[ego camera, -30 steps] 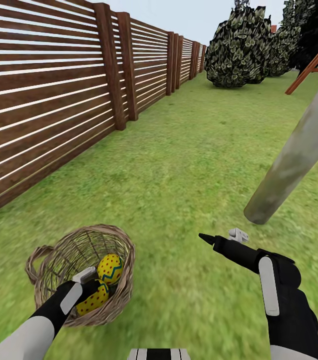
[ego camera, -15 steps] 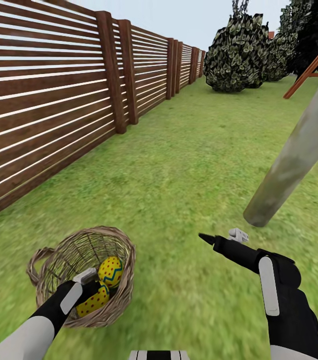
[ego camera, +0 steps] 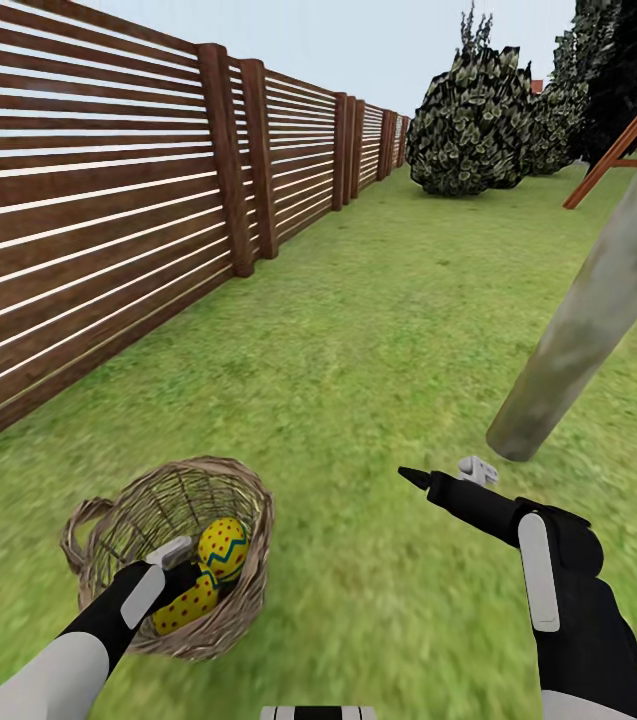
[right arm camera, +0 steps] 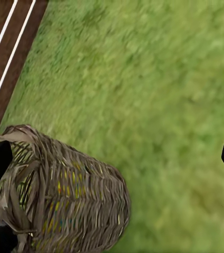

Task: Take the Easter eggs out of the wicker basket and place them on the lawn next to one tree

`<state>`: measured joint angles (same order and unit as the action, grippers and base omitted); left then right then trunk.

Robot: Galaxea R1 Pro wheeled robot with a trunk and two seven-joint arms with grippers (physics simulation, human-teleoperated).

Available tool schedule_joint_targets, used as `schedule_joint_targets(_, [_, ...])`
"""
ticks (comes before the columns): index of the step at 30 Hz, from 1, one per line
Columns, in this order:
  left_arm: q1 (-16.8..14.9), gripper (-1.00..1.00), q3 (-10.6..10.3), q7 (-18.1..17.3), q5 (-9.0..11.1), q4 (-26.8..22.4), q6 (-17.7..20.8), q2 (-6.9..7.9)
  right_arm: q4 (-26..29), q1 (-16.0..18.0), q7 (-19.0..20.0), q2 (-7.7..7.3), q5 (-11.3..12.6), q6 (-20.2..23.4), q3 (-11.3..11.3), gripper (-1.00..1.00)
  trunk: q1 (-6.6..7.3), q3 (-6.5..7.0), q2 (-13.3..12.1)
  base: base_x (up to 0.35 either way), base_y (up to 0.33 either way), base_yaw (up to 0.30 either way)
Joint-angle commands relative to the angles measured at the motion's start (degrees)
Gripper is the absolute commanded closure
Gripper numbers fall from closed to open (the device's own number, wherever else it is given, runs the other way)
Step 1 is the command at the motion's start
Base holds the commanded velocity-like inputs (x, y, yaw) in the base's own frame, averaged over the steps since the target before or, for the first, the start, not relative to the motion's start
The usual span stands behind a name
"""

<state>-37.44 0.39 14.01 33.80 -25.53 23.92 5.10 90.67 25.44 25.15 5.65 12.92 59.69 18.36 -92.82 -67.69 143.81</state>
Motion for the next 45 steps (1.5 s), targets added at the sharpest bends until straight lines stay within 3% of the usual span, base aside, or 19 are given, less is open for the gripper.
schedule_joint_targets(1, [0.0,1.0,0.0,0.4,0.6,-0.1,0.2,0.0,0.0,0.1,0.3,0.06,-0.2,0.3,0.2,-1.0,0.01,-0.04,0.0,0.0,0.0,0.0])
schedule_joint_targets(23, [0.0,1.0,0.0,0.4,0.6,-0.1,0.3,0.0,0.0,0.1,0.3,0.06,-0.2,0.3,0.2,-1.0,0.11,0.85,0.0,0.0,0.0,0.0])
schedule_joint_targets(26, [0.0,1.0,0.0,0.4,0.5,-0.1,0.3,0.0,0.0,0.1,0.3,0.06,-0.2,0.3,0.2,-1.0,0.19,1.51,-0.1,0.0,0.0,0.0])
schedule_joint_targets(45, [0.0,1.0,0.0,0.4,0.5,-0.2,0.3,0.0,0.0,0.1,0.3,0.06,-0.2,0.3,0.2,-1.0,0.19,1.51,-0.1,-0.006,0.0,0.0])
